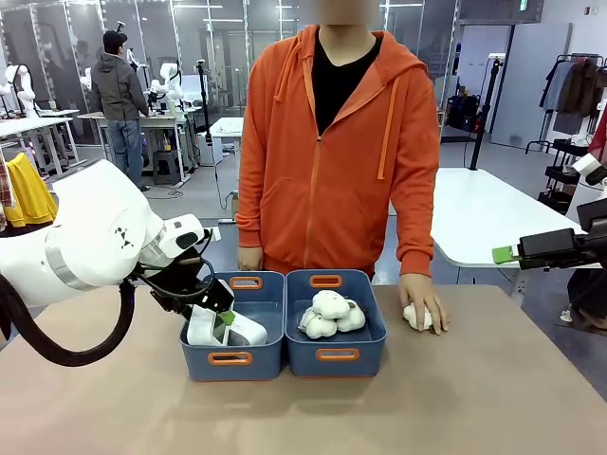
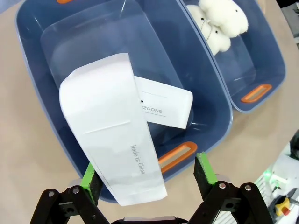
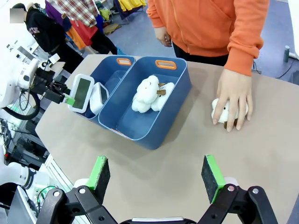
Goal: Sort the digital clocks into the basket.
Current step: Pick up the Digital clock from the table and place it into the empty Plastic storage basket.
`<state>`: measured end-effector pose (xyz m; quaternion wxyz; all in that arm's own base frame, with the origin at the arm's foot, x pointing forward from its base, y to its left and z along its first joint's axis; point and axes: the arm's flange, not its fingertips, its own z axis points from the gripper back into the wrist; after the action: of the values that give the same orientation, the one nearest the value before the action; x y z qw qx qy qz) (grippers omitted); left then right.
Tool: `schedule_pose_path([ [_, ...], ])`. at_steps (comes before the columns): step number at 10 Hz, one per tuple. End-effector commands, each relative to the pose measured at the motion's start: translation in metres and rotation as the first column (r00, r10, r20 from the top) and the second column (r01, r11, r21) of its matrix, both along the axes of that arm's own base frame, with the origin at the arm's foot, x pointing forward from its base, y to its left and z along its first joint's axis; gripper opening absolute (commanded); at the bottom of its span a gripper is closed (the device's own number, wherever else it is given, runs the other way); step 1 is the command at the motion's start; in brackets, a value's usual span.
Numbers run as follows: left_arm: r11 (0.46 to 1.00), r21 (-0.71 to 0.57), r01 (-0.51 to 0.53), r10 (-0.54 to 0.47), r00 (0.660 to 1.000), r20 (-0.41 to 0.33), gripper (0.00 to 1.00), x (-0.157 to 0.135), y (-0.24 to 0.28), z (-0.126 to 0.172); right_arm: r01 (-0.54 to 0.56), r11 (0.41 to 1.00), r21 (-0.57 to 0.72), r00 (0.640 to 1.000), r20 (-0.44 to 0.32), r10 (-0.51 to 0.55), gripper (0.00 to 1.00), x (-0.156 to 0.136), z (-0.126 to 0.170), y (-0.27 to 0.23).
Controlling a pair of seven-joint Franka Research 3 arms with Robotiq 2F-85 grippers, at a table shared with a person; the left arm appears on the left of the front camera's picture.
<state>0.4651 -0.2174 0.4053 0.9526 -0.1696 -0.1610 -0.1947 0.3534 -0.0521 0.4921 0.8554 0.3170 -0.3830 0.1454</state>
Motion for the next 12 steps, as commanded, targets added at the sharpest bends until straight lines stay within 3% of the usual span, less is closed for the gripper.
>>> schedule_pose_path([
  [1,1.0,0.007,-0.002,0.002,1.0,0.008,0.97,0.002,-0.001,-0.001,-0.006,1.0,0.007,1.0,0.006,0.006,1.0,0.001,-0.001,0.0],
  [4,1.0,0.001,0.0,0.0,1.0,-0.002,0.97,0.0,0.0,-0.001,-0.006,1.0,0.007,1.0,0.006,0.006,1.0,0.001,-0.001,0.0],
  [7,0.98,-0.132,0.146,-0.152,0.988,-0.03,0.97,-0.017,0.05,0.079,-0.006,1.0,0.007,1.0,0.006,0.006,1.0,0.001,-0.001,0.0],
  [8,0.98,-0.074,0.187,-0.192,0.98,-0.056,0.97,-0.022,0.08,0.105,-0.006,1.0,0.007,1.0,0.006,0.006,1.0,0.001,-0.001,0.0],
  [10,0.944,-0.091,0.316,-0.314,0.949,0.034,0.97,-0.036,0.128,0.141,-0.006,1.0,0.007,1.0,0.006,0.006,1.0,0.001,-0.001,0.0],
  [12,0.922,-0.135,0.362,-0.341,0.927,0.159,0.97,-0.051,0.177,0.164,-0.006,1.0,0.007,1.0,0.006,0.006,1.0,0.001,-0.001,0.0],
])
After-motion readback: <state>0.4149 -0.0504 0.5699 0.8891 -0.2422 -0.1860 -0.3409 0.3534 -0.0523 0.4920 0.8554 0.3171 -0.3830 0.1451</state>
